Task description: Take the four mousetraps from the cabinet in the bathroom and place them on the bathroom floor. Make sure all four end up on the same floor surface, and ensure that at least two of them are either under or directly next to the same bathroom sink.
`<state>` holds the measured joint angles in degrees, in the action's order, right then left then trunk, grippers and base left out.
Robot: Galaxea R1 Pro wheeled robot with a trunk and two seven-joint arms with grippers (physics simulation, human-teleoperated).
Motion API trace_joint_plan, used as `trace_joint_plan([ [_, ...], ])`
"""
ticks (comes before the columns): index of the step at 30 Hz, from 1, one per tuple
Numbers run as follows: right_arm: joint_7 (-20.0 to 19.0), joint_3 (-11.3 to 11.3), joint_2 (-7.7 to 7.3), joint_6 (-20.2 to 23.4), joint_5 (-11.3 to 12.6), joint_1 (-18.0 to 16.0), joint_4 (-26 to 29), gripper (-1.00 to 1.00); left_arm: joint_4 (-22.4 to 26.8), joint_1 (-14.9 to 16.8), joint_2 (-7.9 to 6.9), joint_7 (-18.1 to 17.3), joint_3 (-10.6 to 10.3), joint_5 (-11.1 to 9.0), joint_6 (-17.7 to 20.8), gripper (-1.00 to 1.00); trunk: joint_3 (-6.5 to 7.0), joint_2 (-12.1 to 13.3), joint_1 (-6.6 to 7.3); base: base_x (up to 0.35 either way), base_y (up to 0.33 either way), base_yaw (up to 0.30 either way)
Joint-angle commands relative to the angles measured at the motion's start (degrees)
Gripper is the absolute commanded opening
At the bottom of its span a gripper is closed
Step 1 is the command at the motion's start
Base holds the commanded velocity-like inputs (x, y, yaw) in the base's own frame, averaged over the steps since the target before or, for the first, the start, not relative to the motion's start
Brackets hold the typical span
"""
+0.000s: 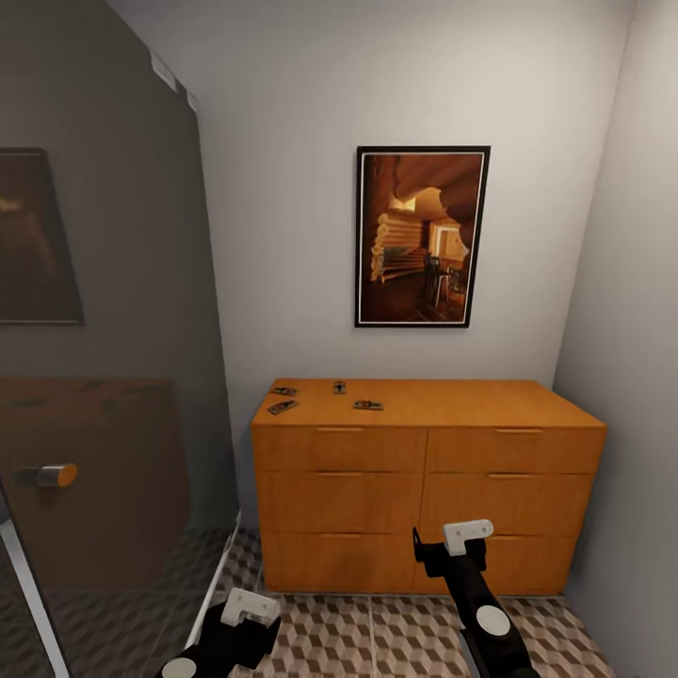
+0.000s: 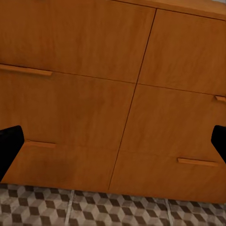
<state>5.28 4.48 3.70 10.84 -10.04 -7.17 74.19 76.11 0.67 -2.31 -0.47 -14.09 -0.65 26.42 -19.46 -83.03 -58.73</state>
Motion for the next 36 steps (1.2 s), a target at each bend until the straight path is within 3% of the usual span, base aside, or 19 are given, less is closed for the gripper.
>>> trace_joint_plan([
  [1,0.3,0.1,0.0,0.5,-0.6,0.0,0.1,1.0,0.1,0.0,-0.04,0.0,-0.1,-0.1,0.3,1.0,-0.17,0.0,0.0,0.0,0.0,0.0],
  [27,0.3,0.1,0.0,0.5,-0.6,0.0,0.1,1.0,0.1,0.0,-0.02,0.0,-0.1,-0.1,0.3,1.0,-2.54,0.0,0.0,0.0,0.0,0.0],
  [36,0.3,0.1,0.0,0.4,-0.6,0.0,0.1,1.0,0.1,0.0,-0.03,0.0,-0.1,-0.1,0.3,1.0,-2.76,0.0,0.0,0.0,0.0,0.0],
])
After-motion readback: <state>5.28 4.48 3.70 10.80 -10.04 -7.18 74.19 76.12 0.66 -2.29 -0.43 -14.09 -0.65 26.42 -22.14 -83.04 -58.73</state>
